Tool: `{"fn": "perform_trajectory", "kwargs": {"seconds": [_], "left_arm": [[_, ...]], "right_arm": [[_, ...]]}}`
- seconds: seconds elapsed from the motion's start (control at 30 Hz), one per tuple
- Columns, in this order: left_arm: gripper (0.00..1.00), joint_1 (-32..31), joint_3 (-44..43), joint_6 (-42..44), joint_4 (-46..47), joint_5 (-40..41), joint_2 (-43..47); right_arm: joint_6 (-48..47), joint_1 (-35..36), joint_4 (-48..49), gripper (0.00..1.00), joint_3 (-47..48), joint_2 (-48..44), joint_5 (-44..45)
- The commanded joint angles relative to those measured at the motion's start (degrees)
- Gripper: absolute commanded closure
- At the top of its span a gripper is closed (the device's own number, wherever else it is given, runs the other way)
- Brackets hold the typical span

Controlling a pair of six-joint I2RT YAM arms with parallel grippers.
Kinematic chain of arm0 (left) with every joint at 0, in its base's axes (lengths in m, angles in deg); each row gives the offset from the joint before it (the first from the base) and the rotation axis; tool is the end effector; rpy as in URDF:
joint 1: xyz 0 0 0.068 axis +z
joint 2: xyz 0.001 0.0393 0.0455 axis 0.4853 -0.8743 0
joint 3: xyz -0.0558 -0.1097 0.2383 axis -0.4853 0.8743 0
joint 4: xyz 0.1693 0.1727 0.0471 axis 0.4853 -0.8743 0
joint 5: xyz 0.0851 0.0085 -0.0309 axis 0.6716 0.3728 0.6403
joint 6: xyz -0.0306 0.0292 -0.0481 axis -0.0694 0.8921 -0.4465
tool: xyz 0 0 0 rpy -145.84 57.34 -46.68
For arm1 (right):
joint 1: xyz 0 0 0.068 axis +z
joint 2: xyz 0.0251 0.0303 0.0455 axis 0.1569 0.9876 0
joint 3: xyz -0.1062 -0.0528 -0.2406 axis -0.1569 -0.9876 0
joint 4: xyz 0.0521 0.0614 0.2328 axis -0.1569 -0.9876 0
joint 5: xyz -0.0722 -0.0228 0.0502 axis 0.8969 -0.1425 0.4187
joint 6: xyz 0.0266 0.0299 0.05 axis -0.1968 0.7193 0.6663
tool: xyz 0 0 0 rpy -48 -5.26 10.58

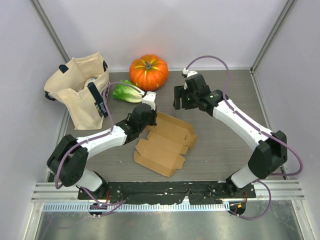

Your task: Fold the paper box

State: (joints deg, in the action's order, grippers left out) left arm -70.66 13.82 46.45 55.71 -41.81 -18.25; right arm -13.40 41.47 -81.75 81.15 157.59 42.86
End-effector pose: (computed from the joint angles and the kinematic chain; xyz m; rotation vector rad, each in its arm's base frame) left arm 0.2529 -0.2103 0.2339 0.2875 2.0284 -0.4281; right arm 0.2898 0.1842 0.3017 -0.3845 2.3322 0.3974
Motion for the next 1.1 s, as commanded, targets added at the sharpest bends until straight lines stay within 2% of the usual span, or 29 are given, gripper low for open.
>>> {"fn": "perform_trajectory", "kwargs": {"seconds": [0.0, 0.07, 0.1, 0.17, 0.2, 0.23, 0.33, 0.53, 0.8, 1.07], "left_arm": [[1.0, -0.29, 1.2, -5.2, 7.7, 9.85, 2.99], [1.0, -0.56, 1.99, -5.99, 9.19, 11.69, 3.43], [1.0, -0.91, 2.16, -6.69, 9.89, 13.44, 3.51], [1.0, -1.0, 2.25, -7.57, 9.9, 14.51, 3.34], [1.0, -1.09, 2.25, -8.53, 9.81, 15.56, 3.25], [1.0, -1.35, 2.43, -9.24, 9.81, 16.18, 3.16], [1.0, -2.14, 3.48, -11.0, 11.22, 18.46, 3.51], [1.0, -3.64, 4.54, -12.85, 12.89, 21.28, 3.6], [1.0, -5.22, 5.59, -12.67, 14.03, 23.83, 4.39], [1.0, -6.27, 5.77, -10.83, 15.43, 24.89, 4.92]], "right_arm": [[24.21, 0.16, -3.83, 0.26, 4.39, -6.5, 15.68], [31.88, 0.16, -1.03, 0.26, 2.11, -7.29, 10.44], [40.19, 0.33, 0.99, 0.27, -2.17, -8.77, 8.32], [47.88, 1.21, 8.19, 0.27, -6.93, -10.27, 5.93], [51.57, 1.48, 10.21, 0.28, -11.57, -11.85, 6.27], [59.27, 2.0, 14.76, 0.28, -14.14, -12.99, 7.32], [68.97, 3.06, 22.61, 0.31, -21.98, -14.33, 9.53], [79.27, 3.33, 25.87, 0.3, -23.83, -10.9, 9.88], [87.9, 3.85, 27.8, 0.3, -24.71, -6.77, 9.0], [90.98, 5.7, 27.73, 0.43, -23.83, -4.22, 11.19]]}}
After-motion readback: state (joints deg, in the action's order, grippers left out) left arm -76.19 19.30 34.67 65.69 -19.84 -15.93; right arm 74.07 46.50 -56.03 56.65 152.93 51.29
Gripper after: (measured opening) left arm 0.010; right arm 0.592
